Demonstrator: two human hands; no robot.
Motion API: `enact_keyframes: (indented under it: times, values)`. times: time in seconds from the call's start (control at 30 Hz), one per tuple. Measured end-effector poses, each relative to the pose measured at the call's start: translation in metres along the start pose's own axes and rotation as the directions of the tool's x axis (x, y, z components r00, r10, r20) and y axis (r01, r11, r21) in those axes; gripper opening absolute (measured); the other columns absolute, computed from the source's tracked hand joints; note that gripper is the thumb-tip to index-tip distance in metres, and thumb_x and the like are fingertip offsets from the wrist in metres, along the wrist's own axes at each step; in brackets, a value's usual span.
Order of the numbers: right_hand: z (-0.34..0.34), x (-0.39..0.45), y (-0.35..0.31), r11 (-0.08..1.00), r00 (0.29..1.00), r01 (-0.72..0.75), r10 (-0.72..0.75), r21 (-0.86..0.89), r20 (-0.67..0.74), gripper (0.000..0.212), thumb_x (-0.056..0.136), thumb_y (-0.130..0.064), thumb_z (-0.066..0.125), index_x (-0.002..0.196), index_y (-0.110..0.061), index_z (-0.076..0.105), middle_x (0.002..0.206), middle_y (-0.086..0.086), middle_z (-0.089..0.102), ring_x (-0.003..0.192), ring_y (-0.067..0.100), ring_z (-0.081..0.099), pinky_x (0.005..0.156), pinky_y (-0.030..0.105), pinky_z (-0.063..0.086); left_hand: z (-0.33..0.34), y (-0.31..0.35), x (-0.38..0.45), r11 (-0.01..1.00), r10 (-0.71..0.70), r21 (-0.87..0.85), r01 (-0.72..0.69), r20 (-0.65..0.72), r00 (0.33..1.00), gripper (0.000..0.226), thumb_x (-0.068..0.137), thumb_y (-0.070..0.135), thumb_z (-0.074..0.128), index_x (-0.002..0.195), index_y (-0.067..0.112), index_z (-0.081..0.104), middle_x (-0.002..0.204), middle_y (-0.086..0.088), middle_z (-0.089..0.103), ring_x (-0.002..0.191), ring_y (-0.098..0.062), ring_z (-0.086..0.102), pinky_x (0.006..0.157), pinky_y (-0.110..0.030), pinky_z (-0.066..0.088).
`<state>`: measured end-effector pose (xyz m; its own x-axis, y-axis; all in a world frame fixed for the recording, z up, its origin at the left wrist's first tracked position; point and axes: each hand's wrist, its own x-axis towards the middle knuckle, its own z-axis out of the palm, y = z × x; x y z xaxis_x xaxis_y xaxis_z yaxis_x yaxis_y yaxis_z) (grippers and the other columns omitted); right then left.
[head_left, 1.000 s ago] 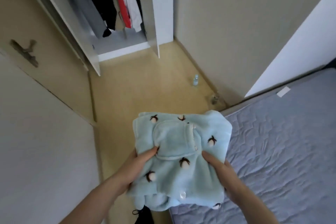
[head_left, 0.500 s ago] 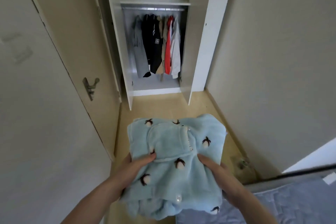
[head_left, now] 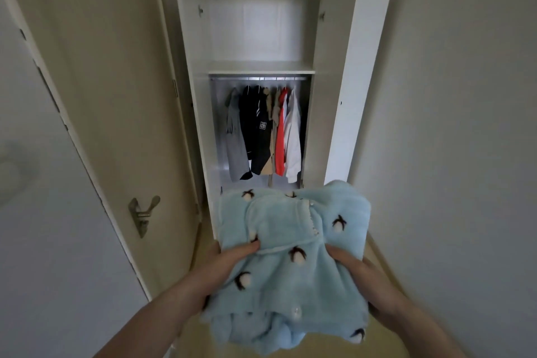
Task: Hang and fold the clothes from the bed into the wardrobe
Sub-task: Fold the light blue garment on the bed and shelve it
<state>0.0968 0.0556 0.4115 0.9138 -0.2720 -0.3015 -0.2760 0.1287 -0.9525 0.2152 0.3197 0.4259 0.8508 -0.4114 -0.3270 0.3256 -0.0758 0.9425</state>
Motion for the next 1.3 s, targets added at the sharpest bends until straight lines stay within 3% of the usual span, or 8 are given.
enact_keyframes:
  times: [0.13,0.23,0.43,0.67,0.8,1.0,1.17,1.3]
  values:
    - [0.003,0.057,-0.04,0.999,0.995,0.023,-0.02,-0.03,0.099,0.057,0.08,-0.055,0.082,0.127,-0.025,0.07,0.119,0.002,0.077,0.108,0.026,0.074,0.097,0.049,0.057,-0.006,0.04,0.036,0.999,0.006,-0.036,-0.006,-0.002,1.0,0.054,0.081,0.036,0.082,0.13,0.02,0.066,0.112,0.0,0.078,0.1,-0.024,0.076,0.087,-0.038,0.061]
    - [0.009,0.101,-0.065,0.998,0.991,0.047,-0.04,-0.05,0.13,0.065,0.073,-0.06,0.084,0.128,-0.029,0.068,0.117,-0.002,0.077,0.106,0.023,0.075,0.097,0.047,0.058,-0.016,0.066,0.068,0.997,0.003,-0.077,-0.008,-0.064,0.998,0.058,0.073,0.036,0.082,0.126,0.017,0.068,0.109,-0.003,0.079,0.102,-0.03,0.074,0.094,-0.044,0.057]
    - [0.024,0.194,-0.123,0.99,0.983,0.117,-0.105,-0.074,0.151,0.067,0.074,-0.061,0.083,0.13,-0.031,0.064,0.117,-0.005,0.077,0.107,0.02,0.075,0.099,0.046,0.057,-0.037,0.12,0.149,0.993,0.078,-0.084,-0.088,-0.113,0.99,0.047,0.088,0.029,0.075,0.131,0.015,0.065,0.111,-0.002,0.078,0.097,-0.025,0.075,0.072,-0.035,0.059]
    - [0.037,0.308,-0.186,0.975,0.968,0.211,-0.2,-0.064,0.151,0.053,0.081,-0.057,0.078,0.126,-0.03,0.068,0.114,-0.005,0.078,0.102,0.018,0.076,0.084,0.034,0.062,-0.069,0.183,0.265,0.988,0.151,-0.025,-0.153,-0.065,0.986,0.067,0.072,0.048,0.086,0.13,0.022,0.067,0.115,-0.004,0.077,0.102,-0.031,0.075,0.094,-0.05,0.058]
    - [0.034,0.369,-0.22,0.968,0.967,0.245,-0.239,-0.061,0.089,0.053,0.083,-0.054,0.078,0.127,-0.027,0.067,0.113,-0.003,0.078,0.102,0.019,0.076,0.086,0.037,0.062,-0.072,0.226,0.336,0.984,0.175,-0.029,-0.175,-0.019,0.984,0.066,0.077,0.043,0.084,0.135,0.017,0.064,0.118,-0.007,0.076,0.105,-0.03,0.074,0.095,-0.047,0.058]
    - [0.017,0.441,-0.264,0.96,0.961,0.278,-0.277,-0.037,0.027,0.044,0.088,-0.047,0.074,0.124,-0.024,0.069,0.11,-0.001,0.079,0.098,0.02,0.077,0.071,0.027,0.062,-0.058,0.284,0.43,0.963,0.269,-0.038,-0.269,0.019,0.963,0.068,0.077,0.036,0.083,0.139,0.016,0.06,0.125,-0.005,0.073,0.114,-0.03,0.069,0.107,-0.05,0.05]
    - [-0.012,0.513,-0.301,0.958,0.958,0.287,-0.288,-0.007,-0.006,0.045,0.088,-0.048,0.075,0.125,-0.024,0.068,0.113,0.001,0.078,0.1,0.022,0.076,0.075,0.032,0.063,-0.037,0.331,0.512,0.962,0.274,-0.001,-0.274,0.051,0.96,0.065,0.077,0.035,0.086,0.135,0.016,0.063,0.12,-0.004,0.075,0.11,-0.028,0.072,0.104,-0.048,0.053]
    - [-0.034,0.587,-0.331,0.949,0.948,0.315,-0.315,-0.014,-0.04,0.046,0.088,-0.045,0.073,0.127,-0.023,0.068,0.114,0.003,0.078,0.102,0.025,0.076,0.092,0.044,0.061,-0.018,0.371,0.578,0.964,0.265,0.022,-0.265,0.026,0.964,0.056,0.084,0.028,0.082,0.134,0.011,0.063,0.119,-0.009,0.075,0.108,-0.029,0.072,0.101,-0.047,0.055]
